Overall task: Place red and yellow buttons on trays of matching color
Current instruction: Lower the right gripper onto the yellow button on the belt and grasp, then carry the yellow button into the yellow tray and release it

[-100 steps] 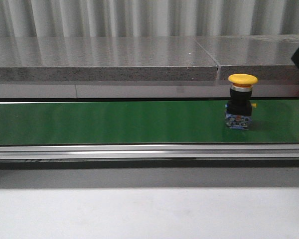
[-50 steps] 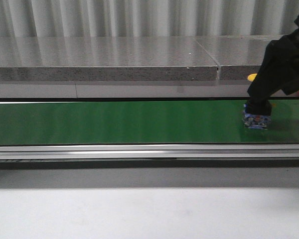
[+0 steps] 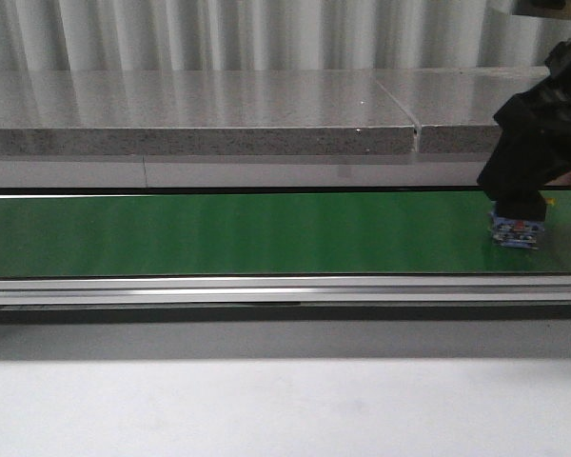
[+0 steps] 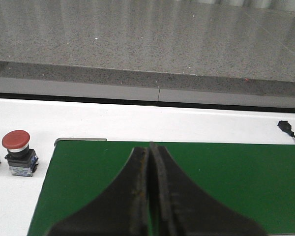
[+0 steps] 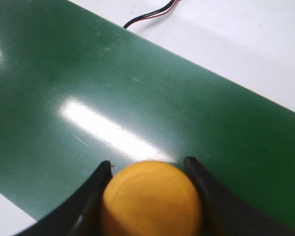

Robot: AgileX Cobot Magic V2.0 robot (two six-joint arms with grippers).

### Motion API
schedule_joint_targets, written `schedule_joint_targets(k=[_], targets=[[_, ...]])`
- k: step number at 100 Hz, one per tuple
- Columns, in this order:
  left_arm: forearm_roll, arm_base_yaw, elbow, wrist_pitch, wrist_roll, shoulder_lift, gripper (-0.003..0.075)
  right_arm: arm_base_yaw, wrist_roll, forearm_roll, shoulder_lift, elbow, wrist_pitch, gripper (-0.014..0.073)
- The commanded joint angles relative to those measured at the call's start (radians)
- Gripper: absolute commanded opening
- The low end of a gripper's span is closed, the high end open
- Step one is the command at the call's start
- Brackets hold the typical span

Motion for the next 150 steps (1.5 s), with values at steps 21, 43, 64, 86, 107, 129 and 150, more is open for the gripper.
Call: schedule_joint_targets(k=[21, 43, 64, 86, 107, 129, 150], targets=[[0.002, -0.008, -0.027, -0.070, -0.003, 0.000, -0.0021, -0.054, 0.101, 0.012, -0.125, -0.024, 0.009, 0.0166], [0.002, -0.008, -0.027, -0.070, -0.003, 0.000, -0.0021, -0.243, 0.253, -0.110, -0.282, -0.024, 0.059, 0.0166], [0.002, -0.008, -0.027, -0.070, -0.003, 0.000, -0.0021, -0.527, 0.439, -0.199, -0.416, -0.023, 0.143, 0.0166], [0.000, -0.008, -0.027, -0.070, -0.003, 0.000, -0.0021, -0.689, 0.615, -0.280, -0.466, -0.002, 0.186, 0.0166], [0.000, -0.008, -0.027, -0.070, -0.003, 0.000, -0.0021, -0.722, 0.825, -0.507, -0.464, 0.110, 0.159, 0.0166], [0.000, -0.008, -0.027, -0.070, -0.003, 0.000, -0.0021, -0.738, 0.981, -0.635, -0.464, 0.233, 0.032, 0.0166], [0.000, -0.008, -0.027, -0.070, -0.003, 0.000, -0.0021, -0.738, 1.020, -0.634, -0.437, 0.299, -0.095, 0.0166]])
